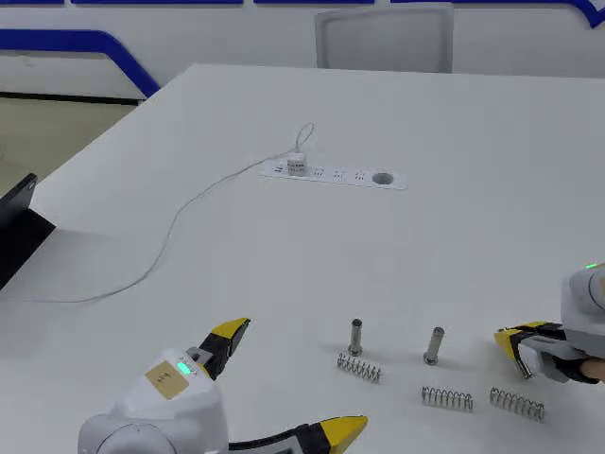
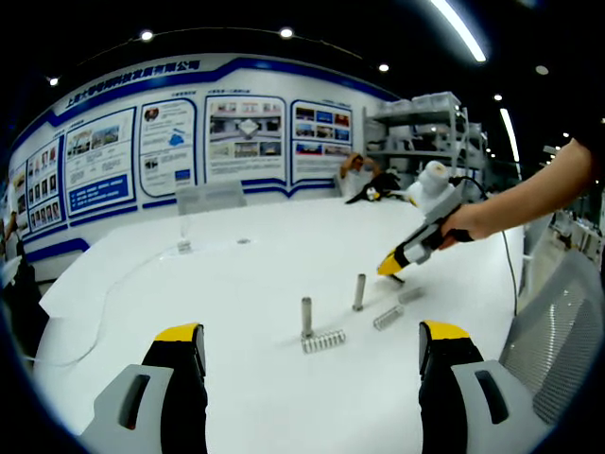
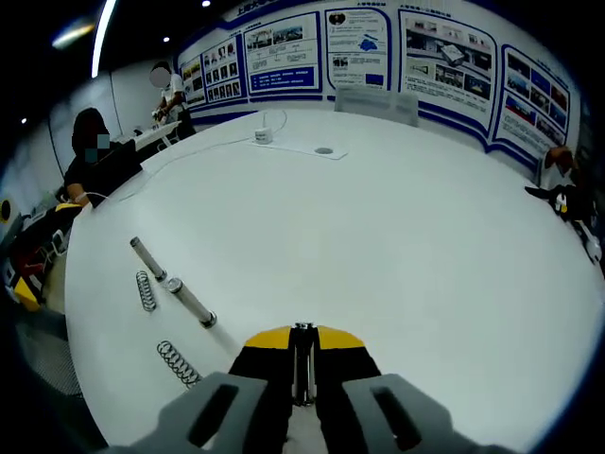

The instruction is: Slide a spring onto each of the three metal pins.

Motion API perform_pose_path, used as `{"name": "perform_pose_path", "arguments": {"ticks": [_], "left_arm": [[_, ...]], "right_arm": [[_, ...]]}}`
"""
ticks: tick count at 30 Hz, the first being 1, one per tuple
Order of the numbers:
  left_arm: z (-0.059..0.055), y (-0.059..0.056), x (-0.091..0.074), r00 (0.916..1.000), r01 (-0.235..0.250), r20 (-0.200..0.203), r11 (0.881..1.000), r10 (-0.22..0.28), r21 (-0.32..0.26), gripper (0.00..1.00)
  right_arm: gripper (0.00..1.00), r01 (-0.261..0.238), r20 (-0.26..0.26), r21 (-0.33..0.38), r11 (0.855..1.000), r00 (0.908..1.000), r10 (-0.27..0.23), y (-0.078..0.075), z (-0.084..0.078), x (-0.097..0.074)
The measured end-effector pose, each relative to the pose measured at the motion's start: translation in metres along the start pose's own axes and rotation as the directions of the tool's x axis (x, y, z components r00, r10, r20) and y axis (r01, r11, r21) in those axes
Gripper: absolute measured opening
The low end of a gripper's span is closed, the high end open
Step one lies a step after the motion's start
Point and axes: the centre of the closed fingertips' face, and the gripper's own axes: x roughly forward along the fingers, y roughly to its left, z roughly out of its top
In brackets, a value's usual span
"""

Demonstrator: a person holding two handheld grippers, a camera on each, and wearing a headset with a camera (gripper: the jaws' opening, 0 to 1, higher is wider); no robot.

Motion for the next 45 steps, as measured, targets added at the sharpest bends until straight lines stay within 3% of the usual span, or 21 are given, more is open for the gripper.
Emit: {"name": "perform_pose_path", "arguments": {"ticks": [22, 45], "left_arm": [[-0.002, -0.007, 0.001, 0.9997, 0.021, -0.016, 0.999, -0.021, 0.031, 0.97], [-0.005, -0.011, 0.0, 0.9991, 0.031, -0.031, 0.999, -0.03, 0.042, 0.97]], "right_arm": [[0.08, 0.008, 0.04, -0.016, 1.0, 0.9992, -0.007, -0.004, 0.002, -0.012], [0.08, -0.003, 0.127, 0.011, 1.0, 0.9919, 0.001, -0.001, 0.001, -0.023]]}}
